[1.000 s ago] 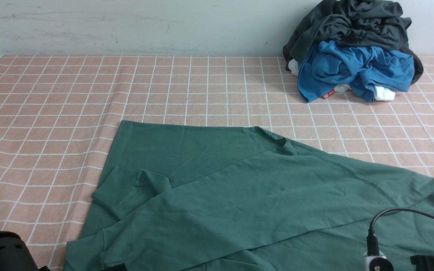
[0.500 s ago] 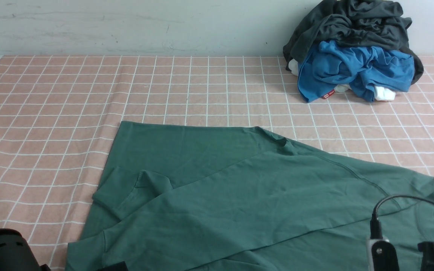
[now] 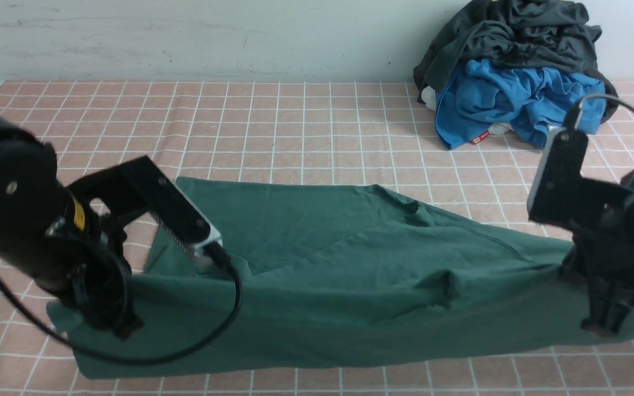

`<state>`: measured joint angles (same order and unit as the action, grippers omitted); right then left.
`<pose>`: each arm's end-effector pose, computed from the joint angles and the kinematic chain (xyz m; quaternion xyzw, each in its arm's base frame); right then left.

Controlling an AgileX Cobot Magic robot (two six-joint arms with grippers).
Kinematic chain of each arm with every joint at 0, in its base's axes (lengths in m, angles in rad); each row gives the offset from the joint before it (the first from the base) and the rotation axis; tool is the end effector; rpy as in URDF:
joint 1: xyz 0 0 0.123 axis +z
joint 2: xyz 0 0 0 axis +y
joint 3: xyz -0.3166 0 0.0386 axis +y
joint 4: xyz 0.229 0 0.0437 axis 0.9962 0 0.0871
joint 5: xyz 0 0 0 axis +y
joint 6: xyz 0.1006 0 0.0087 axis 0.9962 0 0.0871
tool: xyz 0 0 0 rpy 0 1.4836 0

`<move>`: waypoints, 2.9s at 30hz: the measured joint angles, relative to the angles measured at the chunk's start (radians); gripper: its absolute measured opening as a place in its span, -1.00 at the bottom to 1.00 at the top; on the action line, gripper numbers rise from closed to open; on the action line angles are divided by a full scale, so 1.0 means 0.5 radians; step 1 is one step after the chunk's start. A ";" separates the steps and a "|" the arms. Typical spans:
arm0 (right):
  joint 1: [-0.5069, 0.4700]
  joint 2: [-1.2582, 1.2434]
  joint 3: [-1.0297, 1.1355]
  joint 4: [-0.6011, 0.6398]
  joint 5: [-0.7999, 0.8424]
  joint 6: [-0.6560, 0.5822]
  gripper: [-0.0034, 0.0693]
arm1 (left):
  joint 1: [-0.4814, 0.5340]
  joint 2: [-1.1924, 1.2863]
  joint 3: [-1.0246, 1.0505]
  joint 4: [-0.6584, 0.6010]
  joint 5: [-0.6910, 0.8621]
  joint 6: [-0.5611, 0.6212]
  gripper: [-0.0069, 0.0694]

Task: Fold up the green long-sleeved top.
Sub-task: Use both arms to drag the lower edge of the fabric forward and fold it over the upper edge, then use the right arm to clamp the right edge of the fabric

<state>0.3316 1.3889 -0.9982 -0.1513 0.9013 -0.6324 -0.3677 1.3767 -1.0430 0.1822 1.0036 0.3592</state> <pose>0.2359 0.0686 0.3011 -0.4858 0.8524 -0.0932 0.1694 0.2291 -0.0717 0.3129 0.3831 0.9061 0.0829 0.1594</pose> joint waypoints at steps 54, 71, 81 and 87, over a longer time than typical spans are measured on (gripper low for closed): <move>0.034 1.574 -1.528 0.726 0.179 0.350 -0.41 | 0.337 1.613 -1.877 -0.150 0.269 -0.301 -0.22; -0.279 1.742 -1.713 0.601 -0.655 1.136 -0.94 | 0.334 1.613 -1.881 -0.505 0.448 -0.004 -0.83; -0.607 1.292 -1.783 0.319 0.605 0.768 -0.94 | 0.246 1.504 -1.619 -0.515 0.448 -0.090 -0.83; -0.724 0.845 -1.392 0.363 0.544 0.757 -0.94 | 0.147 1.308 -1.091 -0.529 0.404 -0.094 -0.83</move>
<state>-0.0305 1.8114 -1.6943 0.0304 1.1733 -0.2537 -0.2940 2.0308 -1.5883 -0.0822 1.2055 0.3122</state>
